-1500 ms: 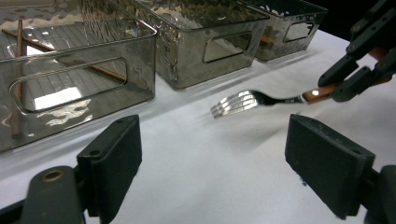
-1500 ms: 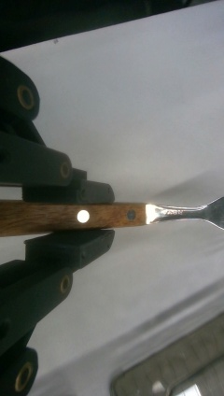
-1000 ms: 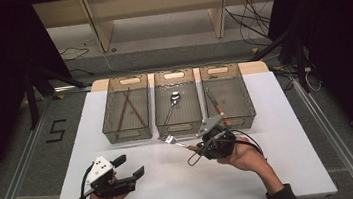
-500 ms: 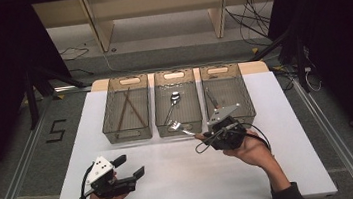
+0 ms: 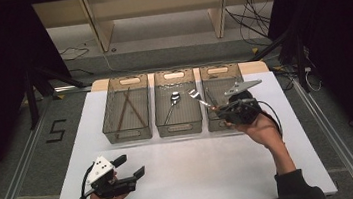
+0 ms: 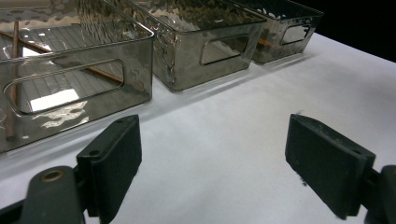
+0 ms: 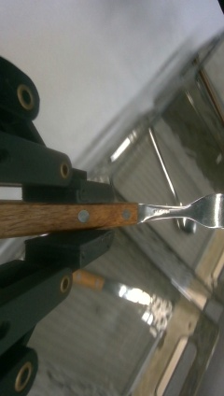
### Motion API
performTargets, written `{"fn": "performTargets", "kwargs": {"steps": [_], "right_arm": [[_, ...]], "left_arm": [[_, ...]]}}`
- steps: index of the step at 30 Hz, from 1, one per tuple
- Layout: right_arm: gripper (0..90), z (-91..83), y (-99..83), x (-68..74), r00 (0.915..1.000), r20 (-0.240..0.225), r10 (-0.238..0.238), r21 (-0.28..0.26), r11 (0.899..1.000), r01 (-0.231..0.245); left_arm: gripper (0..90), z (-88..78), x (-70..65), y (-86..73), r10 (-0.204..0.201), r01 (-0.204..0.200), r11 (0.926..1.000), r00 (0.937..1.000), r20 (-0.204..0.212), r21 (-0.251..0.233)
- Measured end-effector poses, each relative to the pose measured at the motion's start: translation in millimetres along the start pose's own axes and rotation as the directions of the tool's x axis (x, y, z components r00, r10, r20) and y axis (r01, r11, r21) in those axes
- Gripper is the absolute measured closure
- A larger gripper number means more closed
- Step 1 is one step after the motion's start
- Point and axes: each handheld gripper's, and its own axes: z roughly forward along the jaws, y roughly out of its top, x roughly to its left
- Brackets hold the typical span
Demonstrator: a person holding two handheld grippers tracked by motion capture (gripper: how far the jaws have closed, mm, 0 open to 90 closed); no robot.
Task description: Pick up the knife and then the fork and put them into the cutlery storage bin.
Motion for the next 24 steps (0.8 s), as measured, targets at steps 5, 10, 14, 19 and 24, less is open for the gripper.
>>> {"fn": "performTargets", "kwargs": {"steps": [5, 10, 14, 19, 24], "right_arm": [[76.9, 5.0, 7.7, -17.4, 0.9969, 0.056, 0.054, 0.0, 0.999, -0.054], [76.9, 13.7, 13.9, -29.1, 0.9912, 0.096, 0.091, 0.021, 0.995, -0.093], [76.9, 21.9, 17.9, -38.9, 0.9833, 0.13, 0.128, 0.03, 0.991, -0.133], [76.9, 31.0, 21.4, -48.7, 0.9709, 0.174, 0.164, 0.042, 0.984, -0.174], [76.9, 37.4, 21.4, -57.6, 0.9577, 0.195, 0.212, 0.046, 0.973, -0.225]], "left_arm": [[18.3, 0.2, -0.1, 0.0, 0.0, 0.0, 1.0, 1.0, 0.0, 0.001], [18.3, 0.2, -0.1, 0.0, -0.001, 0.001, 1.0, 1.0, -0.002, 0.001], [18.3, 0.0, 0.2, 0.0, -0.003, 0.003, 1.0, 1.0, -0.002, 0.0], [18.4, -0.3, 0.4, 0.2, -0.002, 0.002, 1.0, 1.0, -0.002, -0.001], [18.3, -0.4, 0.3, 0.3, 0.001, -0.001, 1.0, 1.0, -0.002, -0.001]]}}
